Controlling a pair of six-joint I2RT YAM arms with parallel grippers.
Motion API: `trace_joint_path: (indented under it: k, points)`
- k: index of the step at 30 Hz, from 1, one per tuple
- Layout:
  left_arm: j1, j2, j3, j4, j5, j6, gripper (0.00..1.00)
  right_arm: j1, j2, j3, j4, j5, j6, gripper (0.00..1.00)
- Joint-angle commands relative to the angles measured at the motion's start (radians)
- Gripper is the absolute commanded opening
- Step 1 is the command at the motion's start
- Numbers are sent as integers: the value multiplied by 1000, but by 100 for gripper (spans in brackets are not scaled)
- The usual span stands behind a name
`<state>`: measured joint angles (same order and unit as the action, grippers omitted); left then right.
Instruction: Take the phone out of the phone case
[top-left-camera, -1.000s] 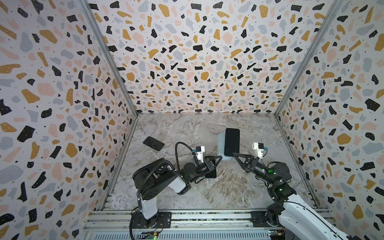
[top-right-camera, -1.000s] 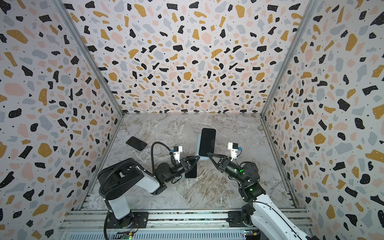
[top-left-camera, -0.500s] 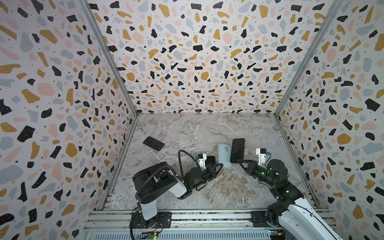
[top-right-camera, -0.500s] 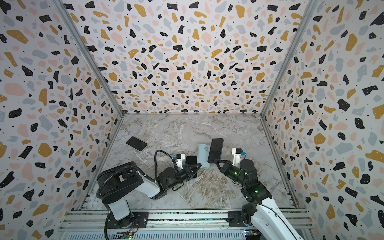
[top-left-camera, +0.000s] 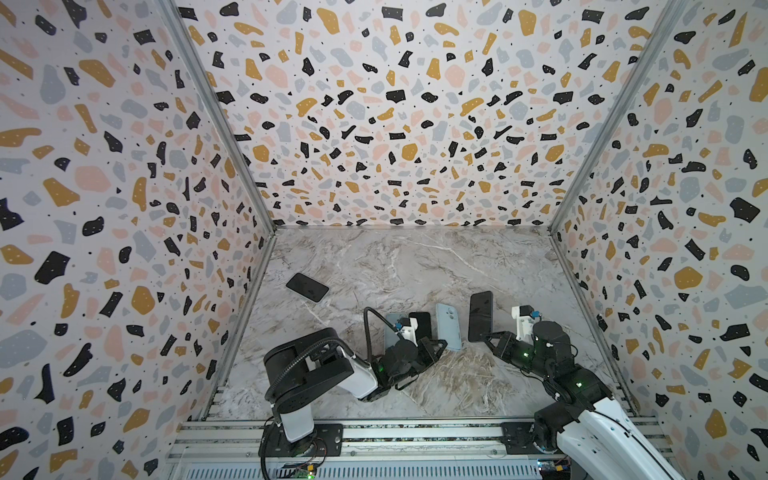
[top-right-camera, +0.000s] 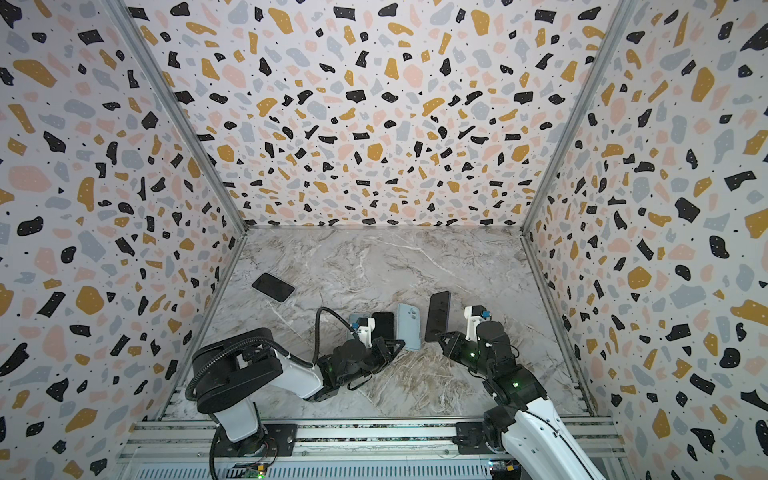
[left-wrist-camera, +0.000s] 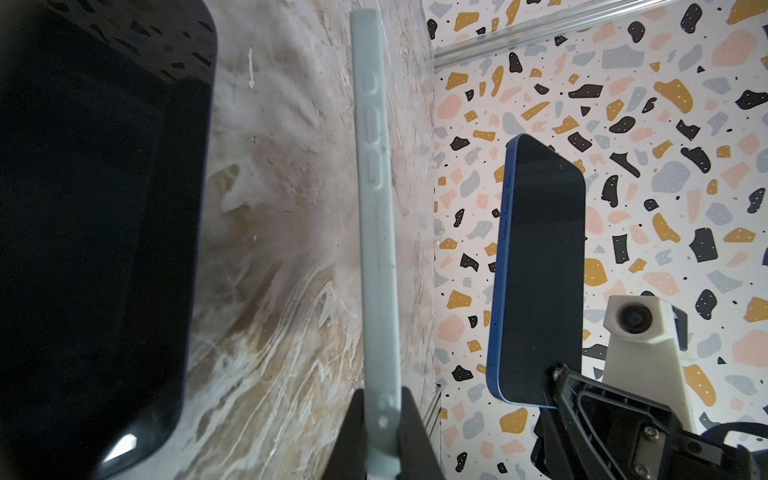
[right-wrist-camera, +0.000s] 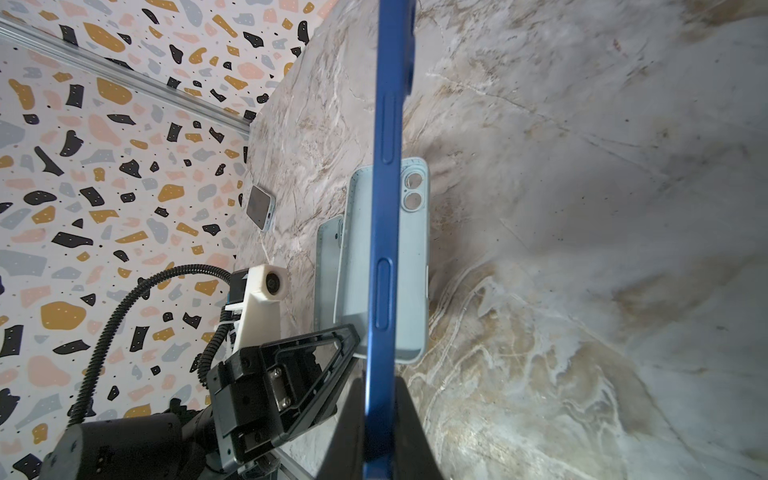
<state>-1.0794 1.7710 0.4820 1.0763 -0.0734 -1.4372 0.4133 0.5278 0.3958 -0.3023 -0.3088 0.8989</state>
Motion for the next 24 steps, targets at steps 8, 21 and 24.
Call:
trace_joint_path:
  k: [8,21,24]
  points:
    - [-13,45,26,-9,-30,-35,13,-3,-23,34,-6,38,-46,0]
    - [-17,-33,80,-191,-30,13,66,-2,-5,28,-15,60,-67,0]
    - [-17,-72,91,-250,-41,32,67,-3,5,24,-20,69,-78,0]
